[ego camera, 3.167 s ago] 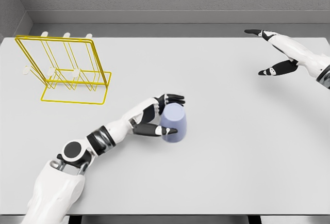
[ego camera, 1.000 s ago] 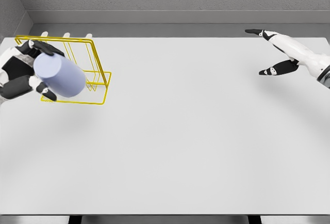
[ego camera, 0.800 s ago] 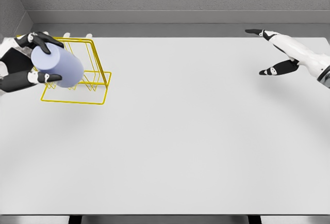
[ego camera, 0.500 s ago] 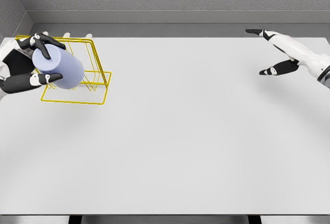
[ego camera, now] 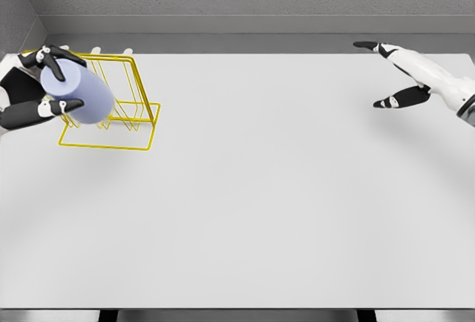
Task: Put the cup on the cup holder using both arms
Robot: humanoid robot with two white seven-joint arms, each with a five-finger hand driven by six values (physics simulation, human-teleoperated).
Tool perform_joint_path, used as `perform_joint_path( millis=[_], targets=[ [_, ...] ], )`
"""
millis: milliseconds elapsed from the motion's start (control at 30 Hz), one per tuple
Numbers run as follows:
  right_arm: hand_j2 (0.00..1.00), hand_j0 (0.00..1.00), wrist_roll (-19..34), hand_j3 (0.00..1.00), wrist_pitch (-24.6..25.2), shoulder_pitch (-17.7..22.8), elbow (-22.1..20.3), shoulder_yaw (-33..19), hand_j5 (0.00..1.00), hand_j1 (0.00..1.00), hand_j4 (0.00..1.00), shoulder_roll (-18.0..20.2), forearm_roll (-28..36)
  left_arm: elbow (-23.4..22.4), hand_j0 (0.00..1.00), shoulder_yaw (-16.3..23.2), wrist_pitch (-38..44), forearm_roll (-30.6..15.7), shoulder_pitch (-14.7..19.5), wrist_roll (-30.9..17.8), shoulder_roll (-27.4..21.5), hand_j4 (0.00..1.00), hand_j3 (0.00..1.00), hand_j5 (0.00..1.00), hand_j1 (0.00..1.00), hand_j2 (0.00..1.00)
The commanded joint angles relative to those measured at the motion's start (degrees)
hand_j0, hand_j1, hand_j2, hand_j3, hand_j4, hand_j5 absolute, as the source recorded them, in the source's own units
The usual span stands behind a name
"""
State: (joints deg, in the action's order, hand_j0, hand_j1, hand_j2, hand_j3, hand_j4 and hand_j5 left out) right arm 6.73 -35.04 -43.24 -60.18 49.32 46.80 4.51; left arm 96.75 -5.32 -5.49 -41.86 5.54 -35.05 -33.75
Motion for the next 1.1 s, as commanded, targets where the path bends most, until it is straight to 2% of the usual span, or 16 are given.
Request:
perform_joint_path(
  millis=[0,300,400,467,533,767,867,1067],
  targets=[
    [1.00,1.00,0.03,1.00,0.04,0.00,-0.03,-0.10,1.00,1.00,1.00,0.05,0.41,-0.42,0.26,0.04,0.04,-0.33,0.09,0.05,0.09,0.26,0.26,0.26,0.26,0.26],
    [1.00,1.00,-0.05,1.00,0.04,0.00,-0.03,-0.11,1.00,1.00,1.00,0.05,0.33,-0.42,0.26,0.75,1.27,0.11,3.25,0.05,3.43,0.26,0.26,0.26,0.26,0.26],
    [1.00,1.00,-0.05,1.00,0.04,0.00,-0.03,-0.11,1.00,1.00,1.00,0.05,0.32,-0.42,0.26,0.84,1.98,3.10,3.43,0.05,6.32,0.26,0.26,0.26,0.26,0.26],
    [1.00,1.00,-0.05,1.00,0.04,-0.09,2.17,-0.28,1.00,1.00,1.00,0.05,0.32,-0.42,0.26,0.92,2.68,3.71,3.43,0.05,6.77,0.26,0.26,0.26,0.26,0.26],
    [1.00,1.00,-0.05,1.00,0.04,-0.18,2.26,-0.37,1.00,1.00,1.00,-0.04,0.32,-0.86,0.26,1.63,2.77,3.71,3.60,0.05,6.77,0.26,0.26,0.26,0.26,0.26],
    [1.00,1.00,-0.05,1.00,0.04,-0.18,2.08,-0.37,1.00,1.00,1.00,0.31,0.32,0.02,0.26,1.71,2.68,3.54,2.11,0.05,6.77,0.26,0.26,0.26,0.26,0.26],
    [1.00,1.00,-0.05,1.00,0.04,-0.18,1.73,-0.28,1.00,1.00,1.00,0.31,0.24,0.19,0.26,3.38,2.59,3.54,1.93,0.05,7.56,0.26,0.26,0.26,0.26,0.26],
    [1.00,1.00,-0.14,1.00,0.04,-0.18,1.64,-0.11,1.00,1.00,1.00,0.40,0.24,0.89,0.26,2.86,2.59,3.45,0.97,0.05,7.47,0.26,0.26,0.26,0.26,0.26]
  ],
)
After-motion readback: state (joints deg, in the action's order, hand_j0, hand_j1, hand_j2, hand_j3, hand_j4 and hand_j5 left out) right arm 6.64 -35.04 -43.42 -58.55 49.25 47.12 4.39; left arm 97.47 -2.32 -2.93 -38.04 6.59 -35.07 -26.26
